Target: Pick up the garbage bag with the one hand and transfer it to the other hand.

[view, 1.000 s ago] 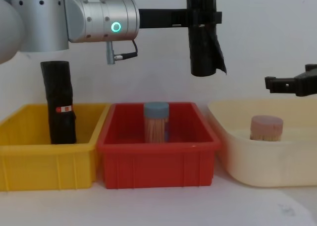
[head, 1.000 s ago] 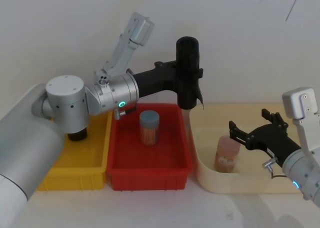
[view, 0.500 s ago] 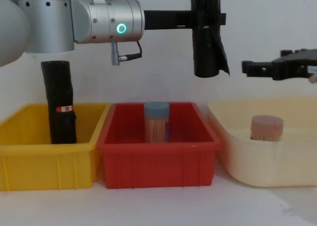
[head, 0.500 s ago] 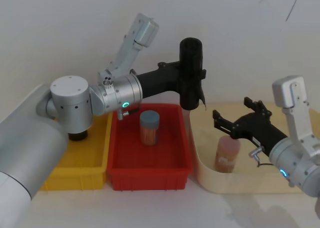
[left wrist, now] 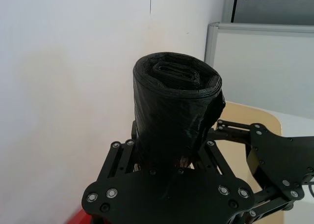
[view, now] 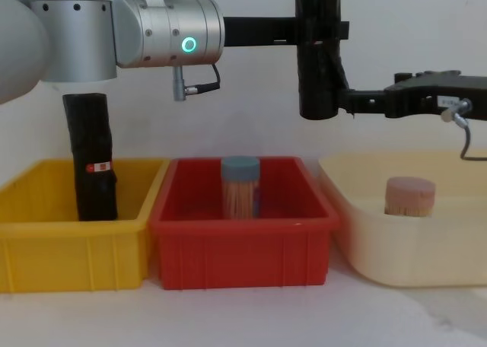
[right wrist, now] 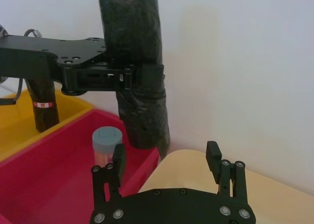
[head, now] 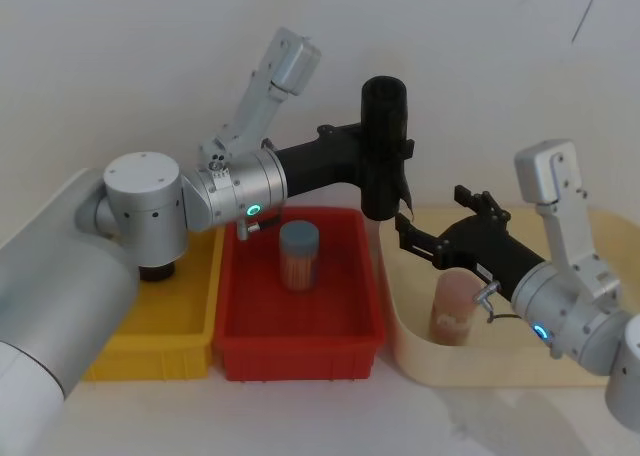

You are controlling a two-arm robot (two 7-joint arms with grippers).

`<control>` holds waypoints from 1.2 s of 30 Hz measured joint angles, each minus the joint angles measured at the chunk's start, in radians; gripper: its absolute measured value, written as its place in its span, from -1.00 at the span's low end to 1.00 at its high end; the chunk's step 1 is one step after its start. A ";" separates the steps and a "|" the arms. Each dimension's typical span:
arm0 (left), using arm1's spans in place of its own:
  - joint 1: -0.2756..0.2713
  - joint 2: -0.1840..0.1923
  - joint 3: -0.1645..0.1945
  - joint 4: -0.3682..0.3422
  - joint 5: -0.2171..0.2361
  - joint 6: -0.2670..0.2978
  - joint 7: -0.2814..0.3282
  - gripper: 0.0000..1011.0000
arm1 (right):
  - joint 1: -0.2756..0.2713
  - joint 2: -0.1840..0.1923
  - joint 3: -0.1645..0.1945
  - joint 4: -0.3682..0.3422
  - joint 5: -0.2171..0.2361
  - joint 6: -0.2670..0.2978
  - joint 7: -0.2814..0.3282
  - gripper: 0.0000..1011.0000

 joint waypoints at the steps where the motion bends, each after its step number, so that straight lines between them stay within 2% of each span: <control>1: 0.000 0.000 0.000 0.000 0.000 0.000 0.000 -0.13 | 0.007 -0.001 -0.004 0.008 0.001 -0.003 0.004 0.98; 19: -0.001 -0.002 0.002 0.002 0.000 -0.002 0.001 -0.13 | 0.099 -0.030 -0.055 0.122 0.013 -0.055 0.049 0.98; 36: -0.001 -0.002 0.002 0.002 0.000 -0.002 0.001 -0.13 | 0.198 -0.074 -0.096 0.272 0.021 -0.117 0.073 0.98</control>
